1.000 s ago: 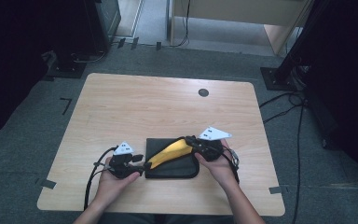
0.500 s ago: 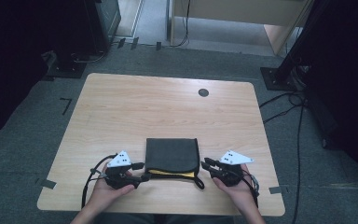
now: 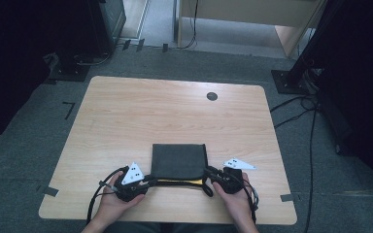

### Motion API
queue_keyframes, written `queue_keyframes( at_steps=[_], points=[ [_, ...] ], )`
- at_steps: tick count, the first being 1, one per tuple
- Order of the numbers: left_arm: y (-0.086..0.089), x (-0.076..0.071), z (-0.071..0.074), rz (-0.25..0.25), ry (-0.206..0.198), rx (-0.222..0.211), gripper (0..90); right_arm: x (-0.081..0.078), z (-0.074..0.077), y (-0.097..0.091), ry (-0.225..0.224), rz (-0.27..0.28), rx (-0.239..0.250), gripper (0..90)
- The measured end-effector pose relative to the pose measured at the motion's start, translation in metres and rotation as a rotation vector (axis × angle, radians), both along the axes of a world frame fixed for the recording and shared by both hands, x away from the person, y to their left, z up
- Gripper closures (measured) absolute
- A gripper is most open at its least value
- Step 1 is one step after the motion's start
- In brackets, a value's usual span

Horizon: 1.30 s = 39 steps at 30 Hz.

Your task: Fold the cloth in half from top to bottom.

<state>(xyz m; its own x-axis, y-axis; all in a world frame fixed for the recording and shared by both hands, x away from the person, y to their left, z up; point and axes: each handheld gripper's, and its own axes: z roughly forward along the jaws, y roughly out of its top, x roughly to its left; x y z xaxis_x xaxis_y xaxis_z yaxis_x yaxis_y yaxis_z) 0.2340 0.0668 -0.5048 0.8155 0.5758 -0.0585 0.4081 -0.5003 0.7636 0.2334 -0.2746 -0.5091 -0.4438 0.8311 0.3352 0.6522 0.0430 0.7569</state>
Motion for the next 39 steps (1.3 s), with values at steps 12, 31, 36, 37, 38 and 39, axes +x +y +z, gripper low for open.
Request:
queue_keyframes(
  at_steps=[12,31,36,37,38,39],
  points=[
    [0.003,-0.001,-0.005,-0.02,-0.008,0.004,78.0,-0.004,0.006,-0.002,-0.009,-0.067,0.021,68.1],
    [0.007,-0.001,-0.005,0.015,0.018,0.018,82.9,-0.007,0.014,-0.002,0.065,-0.053,0.066,90.0],
    [0.009,0.0,-0.006,0.008,0.026,0.016,78.9,-0.01,-0.006,-0.008,0.167,-0.025,0.057,86.7],
    [0.009,0.0,-0.006,-0.003,0.03,0.017,78.9,-0.01,-0.006,-0.008,0.167,-0.025,0.057,86.7],
    [0.011,0.0,-0.006,-0.023,0.043,0.01,67.4,-0.012,0.001,-0.008,0.132,-0.026,0.013,75.6],
    [0.013,0.001,-0.005,-0.044,0.052,-0.023,67.4,-0.012,0.001,-0.008,0.132,-0.026,0.013,75.6]
  ],
)
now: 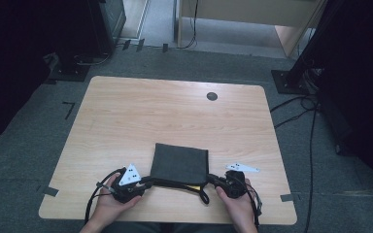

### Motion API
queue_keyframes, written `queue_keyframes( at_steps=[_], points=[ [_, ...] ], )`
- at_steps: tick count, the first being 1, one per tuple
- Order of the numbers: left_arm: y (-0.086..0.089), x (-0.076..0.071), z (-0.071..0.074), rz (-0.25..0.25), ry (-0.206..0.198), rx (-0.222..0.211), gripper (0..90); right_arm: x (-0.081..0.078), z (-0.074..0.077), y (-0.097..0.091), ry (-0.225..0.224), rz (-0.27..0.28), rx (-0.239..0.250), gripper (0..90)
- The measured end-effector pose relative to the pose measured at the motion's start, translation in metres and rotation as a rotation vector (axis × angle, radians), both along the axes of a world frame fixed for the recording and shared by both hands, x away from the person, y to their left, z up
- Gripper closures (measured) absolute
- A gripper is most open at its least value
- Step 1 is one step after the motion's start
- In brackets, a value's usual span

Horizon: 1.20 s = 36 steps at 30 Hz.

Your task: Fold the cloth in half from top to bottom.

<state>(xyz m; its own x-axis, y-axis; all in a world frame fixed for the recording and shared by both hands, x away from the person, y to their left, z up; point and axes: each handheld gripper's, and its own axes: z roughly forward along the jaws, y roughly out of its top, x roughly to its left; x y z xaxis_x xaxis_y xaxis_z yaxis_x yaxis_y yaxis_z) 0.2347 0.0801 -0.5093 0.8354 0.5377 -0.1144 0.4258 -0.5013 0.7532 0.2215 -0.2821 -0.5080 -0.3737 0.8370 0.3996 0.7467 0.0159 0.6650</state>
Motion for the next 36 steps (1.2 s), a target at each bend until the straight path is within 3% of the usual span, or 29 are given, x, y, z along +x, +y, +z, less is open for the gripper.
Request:
queue_keyframes(
  at_steps=[3,4,5,6,7,9,13,14,15,16,17,18,19,20,21,22,24,27,31,36],
  points=[
    [0.014,0.006,0.008,0.005,0.045,-0.139,56.7,-0.004,0.015,-0.001,-0.07,-0.045,-0.039,58.6],
    [0.02,0.01,0.012,0.043,0.066,-0.207,52.5,-0.005,0.021,0.001,-0.11,-0.06,-0.055,55.1],
    [0.023,0.012,0.014,0.068,0.079,-0.248,49.3,-0.006,0.029,0.005,-0.15,-0.066,-0.066,52.1],
    [0.025,0.015,0.016,0.095,0.087,-0.285,47.7,-0.006,0.033,0.008,-0.168,-0.063,-0.07,49.4],
    [0.024,0.017,0.018,0.127,0.082,-0.288,45.1,-0.005,0.038,0.015,-0.191,-0.051,-0.085,45.5],
    [0.014,0.02,0.018,0.178,0.073,-0.226,43.7,0.001,0.045,0.036,-0.227,-0.018,-0.119,40.5],
    [-0.008,0.016,0.006,0.157,0.072,-0.038,40.9,0.013,0.043,0.079,-0.257,-0.002,-0.175,33.7],
    [-0.011,0.014,0.003,0.136,0.077,0.022,39.9,0.015,0.041,0.086,-0.256,-0.002,-0.183,32.2],
    [-0.013,0.012,-0.001,0.118,0.054,0.075,38.4,0.023,0.028,0.102,-0.223,-0.015,-0.227,26.5],
    [-0.014,0.009,-0.002,0.118,0.019,0.102,38.4,0.023,0.028,0.102,-0.223,-0.015,-0.227,26.5],
    [-0.014,0.007,-0.001,0.118,0.009,0.127,38.3,0.025,0.021,0.109,-0.195,-0.016,-0.242,24.5],
    [-0.014,0.007,-0.001,0.115,0.01,0.134,37.5,0.027,0.013,0.115,-0.164,-0.014,-0.265,21.8],
    [-0.013,0.006,-0.001,0.106,0.014,0.135,32.4,0.027,-0.001,0.124,-0.128,-0.011,-0.326,18.6],
    [-0.011,0.006,-0.001,0.107,0.015,0.124,32.4,0.027,-0.001,0.124,-0.128,-0.011,-0.326,18.6],
    [-0.006,0.007,0.0,0.113,0.028,0.091,32.1,0.026,-0.006,0.126,-0.145,-0.013,-0.341,17.6],
    [-0.001,0.008,0.002,0.122,0.039,0.059,31.0,0.023,-0.011,0.126,-0.191,-0.021,-0.344,17.3],
    [0.01,0.009,0.006,0.153,0.045,0.015,29.2,0.023,-0.013,0.126,-0.21,-0.014,-0.343,16.7],
    [0.033,0.011,0.011,0.222,0.041,-0.012,26.7,0.032,-0.014,0.12,-0.226,0.026,-0.333,16.9],
    [0.069,0.011,0.009,0.32,0.033,-0.01,26.6,0.053,-0.014,0.12,-0.228,0.031,-0.339,16.9],
    [0.105,0.013,0.005,0.423,0.02,0.027,26.7,0.094,-0.013,0.122,-0.228,0.037,-0.338,16.9]
  ],
)
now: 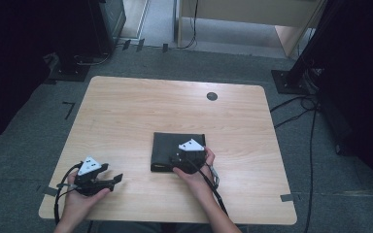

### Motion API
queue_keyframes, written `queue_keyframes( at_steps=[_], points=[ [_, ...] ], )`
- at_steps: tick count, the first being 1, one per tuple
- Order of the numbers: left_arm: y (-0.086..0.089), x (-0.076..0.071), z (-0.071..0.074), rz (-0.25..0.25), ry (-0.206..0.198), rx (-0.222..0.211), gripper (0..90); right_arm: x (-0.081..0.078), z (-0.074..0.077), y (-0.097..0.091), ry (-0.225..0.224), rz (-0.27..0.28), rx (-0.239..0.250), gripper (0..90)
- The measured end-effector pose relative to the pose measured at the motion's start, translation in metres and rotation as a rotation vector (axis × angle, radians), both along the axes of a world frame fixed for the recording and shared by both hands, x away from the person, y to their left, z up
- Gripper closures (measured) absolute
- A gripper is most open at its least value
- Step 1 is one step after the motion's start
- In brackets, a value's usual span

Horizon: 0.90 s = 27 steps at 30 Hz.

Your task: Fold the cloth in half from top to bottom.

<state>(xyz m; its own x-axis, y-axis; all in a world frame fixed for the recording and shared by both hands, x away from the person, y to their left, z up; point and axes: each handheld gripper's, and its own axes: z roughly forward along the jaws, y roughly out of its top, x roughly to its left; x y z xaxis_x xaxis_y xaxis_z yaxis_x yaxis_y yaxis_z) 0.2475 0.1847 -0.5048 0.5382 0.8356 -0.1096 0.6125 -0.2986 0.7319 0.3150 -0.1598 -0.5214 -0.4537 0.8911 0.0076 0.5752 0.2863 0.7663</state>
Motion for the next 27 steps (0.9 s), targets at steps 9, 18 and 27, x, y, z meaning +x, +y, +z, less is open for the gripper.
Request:
queue_keyframes(
  at_steps=[9,18,27],
  points=[
    [0.032,0.002,-0.001,0.097,-0.004,0.009,24.9,0.066,0.0,0.007,0.001,-0.008,0.005,16.8],
    [0.034,-0.001,-0.006,0.101,0.012,0.053,24.5,0.066,0.01,-0.001,0.02,-0.013,0.059,12.6],
    [0.024,-0.002,-0.011,0.088,-0.019,0.105,22.3,-0.007,0.036,-0.089,0.028,-0.009,0.067,0.0]
  ],
)
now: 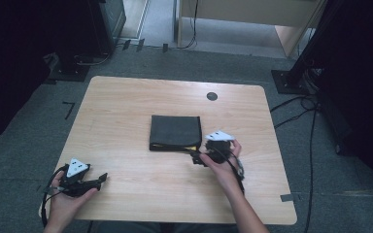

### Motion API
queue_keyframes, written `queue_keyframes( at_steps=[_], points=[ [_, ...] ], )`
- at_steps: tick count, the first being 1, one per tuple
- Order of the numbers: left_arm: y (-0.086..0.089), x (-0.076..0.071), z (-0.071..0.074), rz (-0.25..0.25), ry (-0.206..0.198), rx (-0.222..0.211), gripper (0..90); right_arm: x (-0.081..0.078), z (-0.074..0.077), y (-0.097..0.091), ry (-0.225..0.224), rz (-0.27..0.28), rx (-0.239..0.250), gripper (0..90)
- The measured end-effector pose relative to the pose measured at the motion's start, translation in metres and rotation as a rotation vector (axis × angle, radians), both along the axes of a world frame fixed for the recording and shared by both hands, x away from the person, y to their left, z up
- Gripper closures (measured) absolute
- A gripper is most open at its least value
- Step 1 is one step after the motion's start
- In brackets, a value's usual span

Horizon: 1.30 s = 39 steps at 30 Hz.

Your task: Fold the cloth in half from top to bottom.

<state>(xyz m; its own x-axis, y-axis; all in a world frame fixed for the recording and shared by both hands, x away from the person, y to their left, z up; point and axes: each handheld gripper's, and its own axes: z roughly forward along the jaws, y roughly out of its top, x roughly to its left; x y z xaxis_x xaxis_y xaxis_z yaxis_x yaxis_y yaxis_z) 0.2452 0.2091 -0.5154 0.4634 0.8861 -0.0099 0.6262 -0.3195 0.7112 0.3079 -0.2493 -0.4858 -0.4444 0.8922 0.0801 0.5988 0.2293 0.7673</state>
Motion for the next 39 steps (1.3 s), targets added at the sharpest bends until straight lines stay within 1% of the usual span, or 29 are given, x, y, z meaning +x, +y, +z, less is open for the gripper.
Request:
queue_keyframes(
  at_steps=[1,3,4,5,6,7,8,9,10,12,13,14,15,16,17,18,21,23,26,28,29,31,39],
  points=[
    [-0.001,0.0,-0.001,-0.007,-0.005,0.015,22.3,0.0,0.0,0.0,0.0,0.0,0.0,0.0],
    [-0.004,0.0,-0.002,-0.017,-0.009,0.017,17.6,-0.018,-0.002,-0.025,0.004,-0.03,-0.015,0.0],
    [-0.005,0.0,-0.002,-0.02,-0.006,0.018,14.2,-0.036,-0.005,-0.052,0.006,-0.068,-0.018,0.0],
    [-0.005,0.0,-0.002,-0.024,-0.003,0.019,14.2,-0.036,-0.005,-0.052,0.006,-0.068,-0.018,0.0],
    [-0.005,0.0,-0.002,-0.023,-0.002,0.02,13.5,-0.042,-0.007,-0.062,0.01,-0.085,-0.014,0.0],
    [-0.006,0.001,-0.002,-0.017,-0.004,0.018,13.3,-0.059,-0.013,-0.089,0.026,-0.13,-0.013,0.0],
    [-0.005,0.002,-0.002,-0.014,-0.003,0.023,13.3,-0.059,-0.013,-0.089,0.026,-0.13,-0.013,0.0],
    [-0.005,0.002,-0.002,-0.009,-0.003,0.022,13.3,-0.072,-0.019,-0.11,0.046,-0.161,-0.019,0.0],
    [-0.006,0.003,-0.002,-0.002,-0.003,0.02,13.3,-0.072,-0.019,-0.11,0.046,-0.161,-0.019,0.0],
    [-0.006,0.004,-0.002,-0.002,-0.001,0.021,12.6,-0.083,-0.023,-0.128,0.054,-0.182,-0.014,0.0],
    [-0.007,0.004,-0.002,-0.006,0.0,0.023,11.7,-0.088,-0.024,-0.135,0.059,-0.2,-0.011,0.0],
    [-0.007,0.004,-0.002,-0.008,0.002,0.024,10.6,-0.096,-0.028,-0.147,0.06,-0.223,-0.004,0.0],
    [-0.007,0.005,-0.002,-0.01,0.003,0.026,10.6,-0.096,-0.028,-0.147,0.06,-0.223,-0.004,0.0],
    [-0.007,0.005,-0.003,-0.01,0.004,0.023,9.8,-0.101,-0.031,-0.156,0.065,-0.244,0.0,0.0],
    [-0.007,0.005,-0.003,-0.011,0.003,0.024,9.8,-0.101,-0.031,-0.156,0.065,-0.244,0.0,0.0],
    [-0.007,0.006,-0.002,-0.013,0.004,0.025,9.6,-0.104,-0.034,-0.16,0.065,-0.255,-0.005,0.0],
    [-0.007,0.006,-0.003,-0.016,0.004,0.026,9.6,-0.106,-0.036,-0.161,0.064,-0.257,-0.013,0.0],
    [-0.007,0.006,-0.003,-0.017,0.004,0.026,9.6,-0.108,-0.039,-0.161,0.064,-0.26,-0.033,0.0],
    [-0.007,0.006,-0.003,-0.017,0.004,0.026,9.6,-0.109,-0.04,-0.157,0.044,-0.272,-0.07,0.0],
    [-0.007,0.006,-0.003,-0.016,0.004,0.026,9.6,-0.108,-0.04,-0.155,0.059,-0.267,-0.088,0.0],
    [-0.007,0.006,-0.003,-0.018,0.003,0.026,9.6,-0.107,-0.041,-0.154,0.07,-0.262,-0.077,0.0],
    [-0.008,0.006,-0.003,-0.022,0.003,0.026,9.7,-0.107,-0.041,-0.153,0.069,-0.255,-0.083,0.0],
    [-0.008,0.007,-0.003,-0.026,0.004,0.023,9.7,-0.106,-0.041,-0.153,0.071,-0.265,-0.082,0.0]
  ],
)
